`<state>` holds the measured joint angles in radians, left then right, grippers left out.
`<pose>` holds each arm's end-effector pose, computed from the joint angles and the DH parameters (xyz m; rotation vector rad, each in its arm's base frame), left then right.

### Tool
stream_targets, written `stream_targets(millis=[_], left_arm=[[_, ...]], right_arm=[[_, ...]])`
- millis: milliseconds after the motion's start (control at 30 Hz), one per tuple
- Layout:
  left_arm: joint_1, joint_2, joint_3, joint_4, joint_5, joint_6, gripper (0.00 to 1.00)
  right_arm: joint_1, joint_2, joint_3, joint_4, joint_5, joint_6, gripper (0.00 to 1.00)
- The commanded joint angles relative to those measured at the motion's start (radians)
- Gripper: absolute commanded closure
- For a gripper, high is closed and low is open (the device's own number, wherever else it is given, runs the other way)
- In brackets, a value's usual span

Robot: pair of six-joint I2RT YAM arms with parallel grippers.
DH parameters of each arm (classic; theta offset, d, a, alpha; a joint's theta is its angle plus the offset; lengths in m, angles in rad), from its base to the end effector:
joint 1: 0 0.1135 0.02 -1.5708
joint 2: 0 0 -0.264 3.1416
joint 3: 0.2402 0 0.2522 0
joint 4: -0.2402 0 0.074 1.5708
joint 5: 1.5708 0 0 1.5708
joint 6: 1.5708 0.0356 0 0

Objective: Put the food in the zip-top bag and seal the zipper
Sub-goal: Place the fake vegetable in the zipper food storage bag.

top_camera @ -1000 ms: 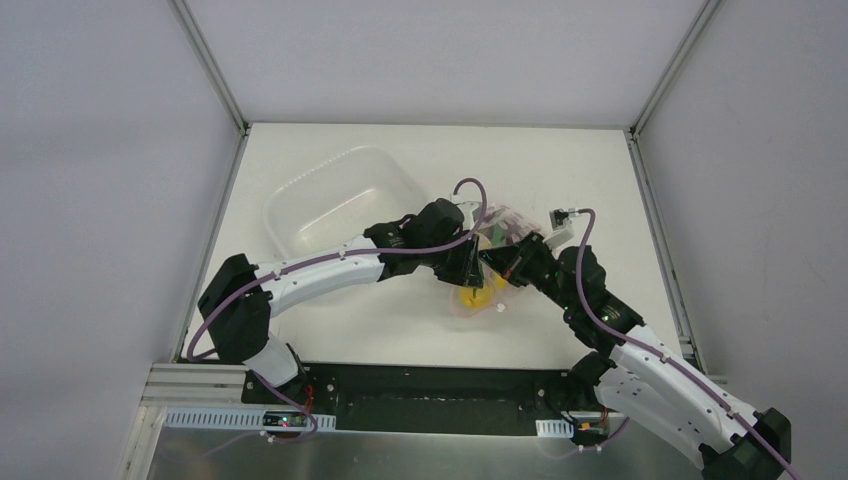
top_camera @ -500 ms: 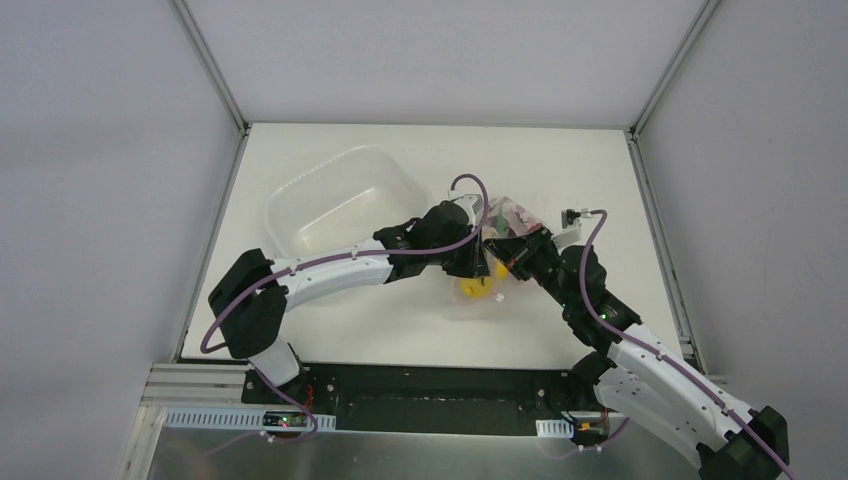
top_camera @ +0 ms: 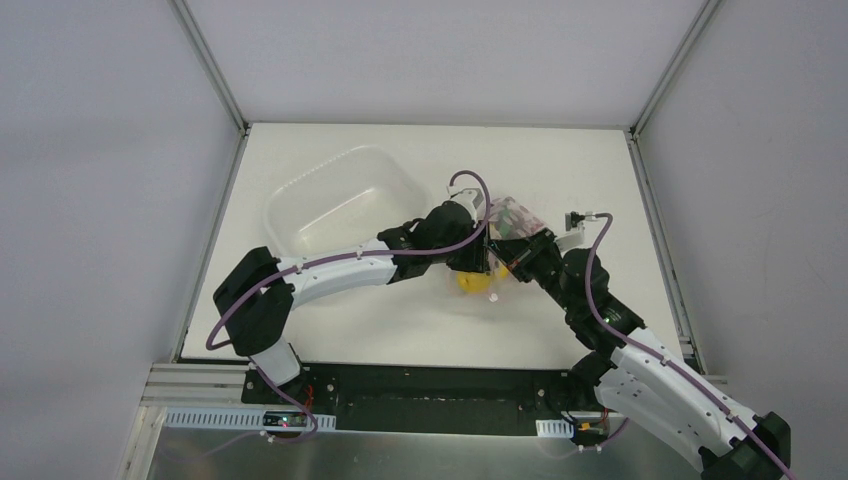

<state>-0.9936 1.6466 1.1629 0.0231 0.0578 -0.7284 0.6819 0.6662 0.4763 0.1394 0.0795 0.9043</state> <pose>0.2072 -0.3220 0.2672 0.3341 2.2028 -1.0898 0.1366 0.1073 0.2838 0.2598 1.7304 1.1357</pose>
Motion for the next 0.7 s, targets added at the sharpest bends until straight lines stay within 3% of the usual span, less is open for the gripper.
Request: stream_targets(millis=[0,533,667], left_arm=[[-0.034,-0.081,-0.017,0.035,0.032,0.06,0.48],[-0.04,-0.267,0.022,-0.16,0.14,0.242,0.33],[-0.04,-0.349,0.003,-0.222,0.041,0.291,0.31]], right_arm=[[0.015,-0.003,0.06,0.01,0.042,0.008,1.0],[-0.002,0.055,0.213,-0.199,0.142,-0.22,1.0],[-0.003,0.042,0.238,-0.205,0.118,-0.309,1.0]])
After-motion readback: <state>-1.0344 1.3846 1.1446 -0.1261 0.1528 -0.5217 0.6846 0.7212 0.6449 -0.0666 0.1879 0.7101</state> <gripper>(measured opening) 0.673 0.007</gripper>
